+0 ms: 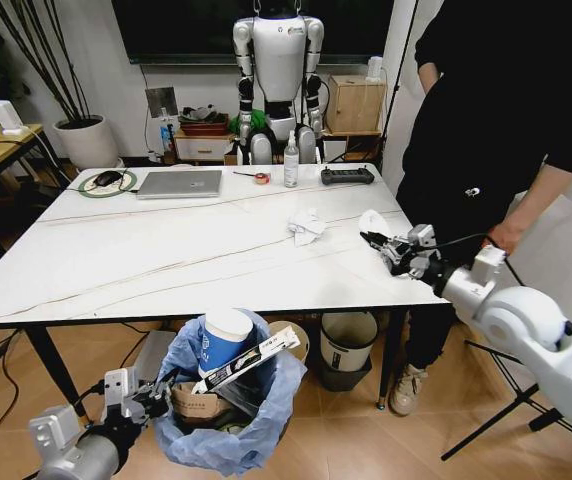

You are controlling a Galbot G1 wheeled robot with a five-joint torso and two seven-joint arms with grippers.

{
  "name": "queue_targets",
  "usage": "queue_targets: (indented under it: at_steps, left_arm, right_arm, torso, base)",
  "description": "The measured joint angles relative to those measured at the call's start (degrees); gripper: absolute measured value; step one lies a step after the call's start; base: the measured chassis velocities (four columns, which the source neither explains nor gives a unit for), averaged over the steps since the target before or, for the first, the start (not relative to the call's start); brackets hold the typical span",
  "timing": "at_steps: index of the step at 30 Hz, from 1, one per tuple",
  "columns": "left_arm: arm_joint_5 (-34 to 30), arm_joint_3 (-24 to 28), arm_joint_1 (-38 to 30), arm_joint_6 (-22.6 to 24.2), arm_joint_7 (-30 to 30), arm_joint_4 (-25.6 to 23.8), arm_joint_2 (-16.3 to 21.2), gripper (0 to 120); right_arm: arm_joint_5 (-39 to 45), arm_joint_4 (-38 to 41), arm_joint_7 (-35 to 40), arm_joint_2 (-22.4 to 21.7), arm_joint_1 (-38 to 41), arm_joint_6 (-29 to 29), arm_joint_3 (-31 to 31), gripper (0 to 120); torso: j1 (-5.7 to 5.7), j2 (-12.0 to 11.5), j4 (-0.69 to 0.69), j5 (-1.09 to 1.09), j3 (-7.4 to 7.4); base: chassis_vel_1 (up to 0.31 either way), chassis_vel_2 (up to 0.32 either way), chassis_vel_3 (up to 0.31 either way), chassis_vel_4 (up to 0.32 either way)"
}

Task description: Pick up the trash bin and place the trash from the table into it.

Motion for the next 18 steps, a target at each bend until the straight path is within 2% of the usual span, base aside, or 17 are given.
queue_targets:
  at_steps: [4,8,14,18]
  left_arm:
    - [-0.59,-0.07,-0.02,0.03,-0.21,-0.31,0.15,0]
    - [-0.6,0.09,0.14,0.04,-0.23,-0.61,0.0,0]
    - [-0.55,0.19,0.56,0.06,-0.2,-1.52,-0.19,0]
    - [-0.79,0.05,0.64,0.06,-0.17,-1.62,-0.19,0]
  right_arm:
    - [4.05,8.65,-0.68,-3.18,-3.38,0.73,4.47,0]
    - [5.7,13.46,-0.94,-4.89,-5.55,0.92,6.08,0]
    - [6.95,19.33,-1.27,-6.79,-7.25,2.02,4.6,0]
    - [6.58,20.23,-2.79,-7.79,-8.05,3.15,3.29,0]
  torso:
    - [0.0,0.0,0.01,-0.02,0.0]
    - [0.0,0.0,-0.01,-0.01,0.0]
    - [0.0,0.0,0.0,-0.01,0.0]
    - [0.0,0.0,0.0,-0.01,0.0]
  base:
    - [0.0,0.0,0.0,0.0]
    - [0.0,0.0,0.0,0.0]
    - [0.0,0.0,0.0,0.0]
    - [0.0,0.0,0.0,0.0]
